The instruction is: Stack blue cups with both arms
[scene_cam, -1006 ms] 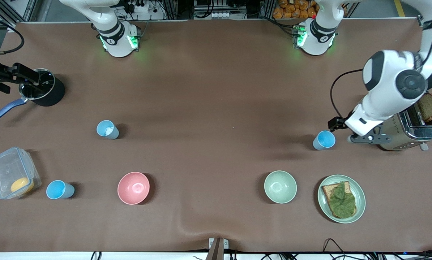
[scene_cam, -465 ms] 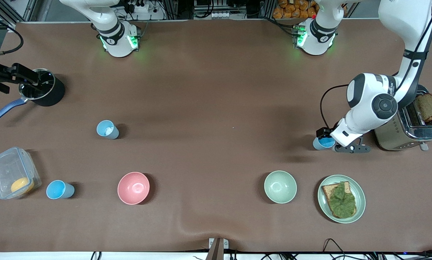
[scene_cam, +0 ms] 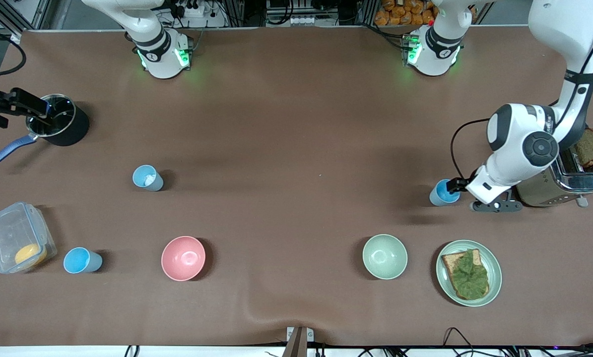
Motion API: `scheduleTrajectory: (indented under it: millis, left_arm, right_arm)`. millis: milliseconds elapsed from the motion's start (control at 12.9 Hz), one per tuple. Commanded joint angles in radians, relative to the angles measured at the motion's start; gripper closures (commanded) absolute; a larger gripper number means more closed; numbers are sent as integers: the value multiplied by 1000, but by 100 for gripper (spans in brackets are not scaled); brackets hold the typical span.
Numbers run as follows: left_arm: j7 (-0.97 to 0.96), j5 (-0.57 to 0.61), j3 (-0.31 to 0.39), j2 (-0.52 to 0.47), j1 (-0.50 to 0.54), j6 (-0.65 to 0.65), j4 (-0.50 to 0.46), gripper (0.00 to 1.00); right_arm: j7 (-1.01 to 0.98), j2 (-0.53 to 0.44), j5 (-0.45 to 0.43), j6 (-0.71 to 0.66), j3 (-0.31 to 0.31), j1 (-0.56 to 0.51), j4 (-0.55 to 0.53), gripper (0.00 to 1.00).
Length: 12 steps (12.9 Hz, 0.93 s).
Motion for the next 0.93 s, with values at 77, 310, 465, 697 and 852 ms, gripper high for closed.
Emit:
scheduleTrajectory:
  millis: [77, 310, 465, 697, 852]
  left_arm:
    - [-20, 22, -14, 38, 6, 19, 11, 0]
    - [-24, 15, -14, 79, 0, 41, 21, 0]
    - [-24, 17, -14, 102, -9, 42, 37, 0]
    - [-24, 15, -14, 121, -12, 42, 53, 10]
    - [-17, 17, -14, 122, -9, 42, 54, 39]
  right_arm:
    - [12, 28, -8, -7, 8, -21, 18, 0]
    - [13, 118, 8, -1, 10, -15, 17, 0]
    - [12, 125, 20, 26, 12, -11, -49, 0]
    - [12, 96, 20, 198, 15, -3, -240, 0]
    - [12, 68, 20, 317, 16, 8, -382, 0]
